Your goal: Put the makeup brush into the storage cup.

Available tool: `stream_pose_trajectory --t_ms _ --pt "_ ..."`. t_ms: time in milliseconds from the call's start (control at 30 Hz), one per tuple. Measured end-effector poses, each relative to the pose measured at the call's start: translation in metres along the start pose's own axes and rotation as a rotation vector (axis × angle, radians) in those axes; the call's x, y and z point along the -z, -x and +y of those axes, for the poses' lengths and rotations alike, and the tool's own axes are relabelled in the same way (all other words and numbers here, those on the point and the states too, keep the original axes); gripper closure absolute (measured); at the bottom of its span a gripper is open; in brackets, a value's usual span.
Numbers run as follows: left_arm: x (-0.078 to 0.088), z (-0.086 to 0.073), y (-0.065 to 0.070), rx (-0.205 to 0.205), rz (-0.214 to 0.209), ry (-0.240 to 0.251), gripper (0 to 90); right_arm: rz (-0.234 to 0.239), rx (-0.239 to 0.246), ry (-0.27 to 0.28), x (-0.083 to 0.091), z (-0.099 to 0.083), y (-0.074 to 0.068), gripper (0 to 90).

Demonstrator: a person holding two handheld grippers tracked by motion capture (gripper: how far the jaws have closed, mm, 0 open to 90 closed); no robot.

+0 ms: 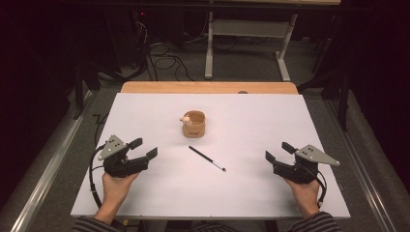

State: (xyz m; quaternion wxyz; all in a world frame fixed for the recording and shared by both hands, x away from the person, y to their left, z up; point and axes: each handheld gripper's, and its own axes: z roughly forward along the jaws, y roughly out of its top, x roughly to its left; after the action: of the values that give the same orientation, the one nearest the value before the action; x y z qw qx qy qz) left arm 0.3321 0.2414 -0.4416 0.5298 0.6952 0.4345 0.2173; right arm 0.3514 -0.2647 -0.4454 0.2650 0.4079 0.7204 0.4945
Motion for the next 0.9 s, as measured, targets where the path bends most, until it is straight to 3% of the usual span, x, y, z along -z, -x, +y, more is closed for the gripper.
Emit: stream_pose_trajectory --t_ms 67,433,700,900 --pt "0.0003 0.0003 0.001 0.011 -0.018 -0.003 29.5 0.002 -0.004 0.0 0.0 0.0 0.0001 28.9" --pt "0.0055 0.0022 0.0 0.02 -0.016 0.013 29.6 0.007 -0.005 -0.004 -0.0002 -0.0006 -0.0006 28.9" --pt "0.0085 0.0055 -0.0035 0.071 -0.028 0.031 29.6 0.004 -0.014 -0.004 0.0004 -0.001 0.0006 28.9" --pt "0.0077 0.0075 -0.0024 0.069 -0.022 0.034 29.4 0.006 -0.017 -0.006 0.0001 -0.0012 0.0008 28.9"
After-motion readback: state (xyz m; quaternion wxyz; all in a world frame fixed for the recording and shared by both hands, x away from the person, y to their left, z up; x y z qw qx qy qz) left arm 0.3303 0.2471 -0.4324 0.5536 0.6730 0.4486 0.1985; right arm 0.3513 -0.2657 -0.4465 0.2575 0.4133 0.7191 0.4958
